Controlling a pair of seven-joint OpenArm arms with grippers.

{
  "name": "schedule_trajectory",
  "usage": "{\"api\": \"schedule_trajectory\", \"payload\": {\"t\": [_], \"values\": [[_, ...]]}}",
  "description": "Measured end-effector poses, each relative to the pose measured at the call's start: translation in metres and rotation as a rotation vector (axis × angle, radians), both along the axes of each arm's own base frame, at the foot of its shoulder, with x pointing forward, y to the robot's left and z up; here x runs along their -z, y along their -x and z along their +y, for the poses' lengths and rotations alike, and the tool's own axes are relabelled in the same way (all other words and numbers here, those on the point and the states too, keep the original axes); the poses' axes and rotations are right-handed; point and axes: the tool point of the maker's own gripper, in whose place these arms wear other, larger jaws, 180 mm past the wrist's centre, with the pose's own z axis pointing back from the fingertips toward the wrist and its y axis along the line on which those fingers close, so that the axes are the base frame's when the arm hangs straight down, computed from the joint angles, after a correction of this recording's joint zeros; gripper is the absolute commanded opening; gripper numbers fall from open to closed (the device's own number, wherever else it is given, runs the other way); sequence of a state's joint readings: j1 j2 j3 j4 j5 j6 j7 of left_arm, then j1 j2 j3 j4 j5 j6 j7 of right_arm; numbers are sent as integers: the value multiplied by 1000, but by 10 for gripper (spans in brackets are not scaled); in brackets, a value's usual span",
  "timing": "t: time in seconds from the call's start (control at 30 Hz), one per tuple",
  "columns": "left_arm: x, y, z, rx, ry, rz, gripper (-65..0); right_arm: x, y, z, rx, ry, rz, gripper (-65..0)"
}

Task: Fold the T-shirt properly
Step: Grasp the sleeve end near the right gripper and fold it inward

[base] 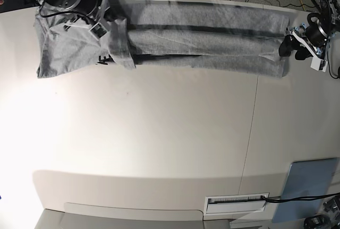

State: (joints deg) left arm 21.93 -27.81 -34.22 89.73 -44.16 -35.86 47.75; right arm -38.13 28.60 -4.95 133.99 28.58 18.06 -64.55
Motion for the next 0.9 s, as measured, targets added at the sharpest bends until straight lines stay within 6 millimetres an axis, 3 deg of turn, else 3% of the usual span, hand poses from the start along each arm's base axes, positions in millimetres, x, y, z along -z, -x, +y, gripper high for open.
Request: {"api": "schedule_trajectory", "payload": {"t": [0.1, 0.23, 0.37, 0.57, 0.73, 0.9], "values": [[0, 0, 0, 0, 1, -1, -240, 2, 6, 7, -21, -13, 17, -650], [0, 0, 0, 0, 0, 0, -240, 6, 6, -3, -28, 58, 18, -640], [0, 0, 0, 0, 1, -1, -240, 7, 6, -6, -28, 77, 13, -482], [0, 0, 0, 0, 1, 1, -240, 6, 0, -10, -17, 87, -2, -467], [3, 4, -3, 28, -3, 20, -240, -10, -36, -44, 65, 185, -149, -467], [7, 7, -1, -11, 35, 39, -240, -27, -56, -81, 178, 251, -227, -467]]}}
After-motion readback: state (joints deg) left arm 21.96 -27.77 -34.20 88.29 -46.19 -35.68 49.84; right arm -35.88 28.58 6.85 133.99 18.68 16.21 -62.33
